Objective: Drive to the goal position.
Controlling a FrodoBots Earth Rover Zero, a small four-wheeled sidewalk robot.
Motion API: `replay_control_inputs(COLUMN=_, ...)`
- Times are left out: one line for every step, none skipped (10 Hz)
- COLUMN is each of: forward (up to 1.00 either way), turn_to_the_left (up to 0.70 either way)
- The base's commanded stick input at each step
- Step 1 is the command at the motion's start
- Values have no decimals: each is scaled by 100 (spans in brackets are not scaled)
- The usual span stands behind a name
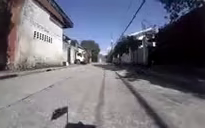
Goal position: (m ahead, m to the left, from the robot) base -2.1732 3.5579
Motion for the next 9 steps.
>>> replay_control_inputs(forward=85, turn_to_the_left=-3)
replay_control_inputs(forward=85, turn_to_the_left=-3)
replay_control_inputs(forward=85, turn_to_the_left=-3)
replay_control_inputs(forward=85, turn_to_the_left=-3)
replay_control_inputs(forward=85, turn_to_the_left=-3)
replay_control_inputs(forward=85, turn_to_the_left=-3)
replay_control_inputs(forward=85, turn_to_the_left=-3)
replay_control_inputs(forward=85, turn_to_the_left=-3)
replay_control_inputs(forward=85, turn_to_the_left=-3)
